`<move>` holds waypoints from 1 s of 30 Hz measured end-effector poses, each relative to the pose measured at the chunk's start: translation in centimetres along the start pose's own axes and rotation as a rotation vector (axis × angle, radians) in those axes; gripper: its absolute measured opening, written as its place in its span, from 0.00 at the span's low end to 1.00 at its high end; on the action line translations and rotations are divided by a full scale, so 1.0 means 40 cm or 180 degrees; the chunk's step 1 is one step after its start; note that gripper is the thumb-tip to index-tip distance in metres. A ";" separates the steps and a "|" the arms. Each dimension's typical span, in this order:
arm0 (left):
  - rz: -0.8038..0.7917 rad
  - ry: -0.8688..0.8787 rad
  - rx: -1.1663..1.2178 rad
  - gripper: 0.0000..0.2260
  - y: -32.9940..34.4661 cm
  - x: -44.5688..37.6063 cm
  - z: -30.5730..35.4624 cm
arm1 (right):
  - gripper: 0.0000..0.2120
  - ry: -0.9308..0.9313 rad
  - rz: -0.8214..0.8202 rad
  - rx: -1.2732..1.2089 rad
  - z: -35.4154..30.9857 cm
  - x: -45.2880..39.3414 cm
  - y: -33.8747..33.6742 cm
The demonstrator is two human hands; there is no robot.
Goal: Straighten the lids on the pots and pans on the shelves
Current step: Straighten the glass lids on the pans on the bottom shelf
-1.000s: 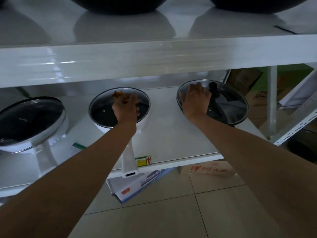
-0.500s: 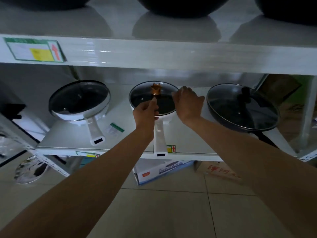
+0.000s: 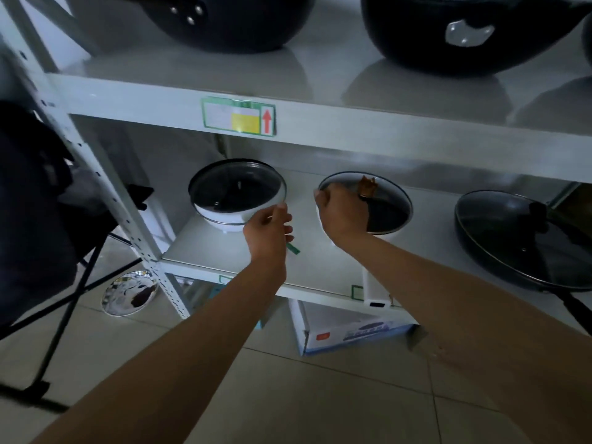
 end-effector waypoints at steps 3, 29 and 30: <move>0.0121 -0.0038 0.0039 0.11 -0.083 -0.029 0.015 | 0.17 -0.0084 -0.0159 -0.0085 -0.075 -0.005 0.046; 0.0143 0.0130 -0.0202 0.13 -0.380 -0.271 0.010 | 0.19 0.0026 -0.0257 0.0545 -0.332 -0.210 0.454; 0.0092 0.0129 -0.0232 0.13 -0.380 -0.275 0.006 | 0.19 0.0051 -0.0214 0.0596 -0.332 -0.217 0.461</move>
Point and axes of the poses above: each hand's wrist, its own x-axis away from the middle knuckle, its own y-axis out of the palm, z = x × y, the point moved 1 cm from there along -x, towards the middle knuckle, and after that the axes turned 3 degrees about -x, right-handed, at the moved point
